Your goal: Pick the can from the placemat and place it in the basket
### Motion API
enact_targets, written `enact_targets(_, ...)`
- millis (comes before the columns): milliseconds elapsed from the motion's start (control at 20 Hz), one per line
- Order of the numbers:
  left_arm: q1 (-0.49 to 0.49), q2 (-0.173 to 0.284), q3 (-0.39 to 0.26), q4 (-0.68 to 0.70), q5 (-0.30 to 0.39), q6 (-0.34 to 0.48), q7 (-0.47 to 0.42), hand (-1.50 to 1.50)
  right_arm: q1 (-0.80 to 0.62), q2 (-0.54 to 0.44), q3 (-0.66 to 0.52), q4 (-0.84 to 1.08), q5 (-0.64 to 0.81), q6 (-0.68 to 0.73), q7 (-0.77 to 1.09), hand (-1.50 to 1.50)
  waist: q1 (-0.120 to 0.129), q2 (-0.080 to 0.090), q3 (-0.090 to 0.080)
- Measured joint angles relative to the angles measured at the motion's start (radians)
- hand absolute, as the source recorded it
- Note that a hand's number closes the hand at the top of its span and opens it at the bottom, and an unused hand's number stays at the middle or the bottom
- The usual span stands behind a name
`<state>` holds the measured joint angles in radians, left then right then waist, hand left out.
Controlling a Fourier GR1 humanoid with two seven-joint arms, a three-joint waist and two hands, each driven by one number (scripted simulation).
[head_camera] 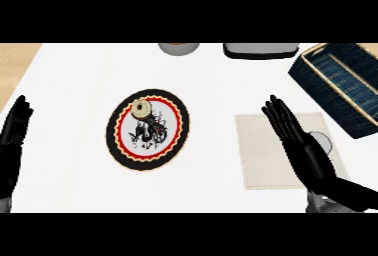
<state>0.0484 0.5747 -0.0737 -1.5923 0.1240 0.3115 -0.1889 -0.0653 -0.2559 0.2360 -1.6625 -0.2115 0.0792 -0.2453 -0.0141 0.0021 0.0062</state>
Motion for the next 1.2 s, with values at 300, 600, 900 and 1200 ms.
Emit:
enact_targets(300,-0.005,-0.111,-0.023,-0.038,0.073,0.002,0.037,0.0,0.081,-0.065,-0.203,-0.054,-0.017,-0.131,0.061,1.5,-0.028,-0.006,-0.006)
enact_targets(600,-0.048,-0.247,-0.114,-0.056,0.114,0.016,0.103,0.0,0.111,-0.044,-0.11,-0.099,0.248,-0.311,0.127,-1.5,-0.005,-0.004,-0.008)
enact_targets(900,-0.048,-0.277,-0.135,-0.074,0.117,0.023,0.123,0.0,0.121,0.022,-0.104,-0.081,0.55,-0.602,0.354,-1.5,0.003,-0.005,-0.012)
enact_targets(1200,-0.043,-0.277,-0.133,-0.08,0.114,0.029,0.131,0.0,0.154,-0.119,-0.187,-0.115,0.805,-0.576,0.703,-1.5,-0.011,-0.007,-0.02)
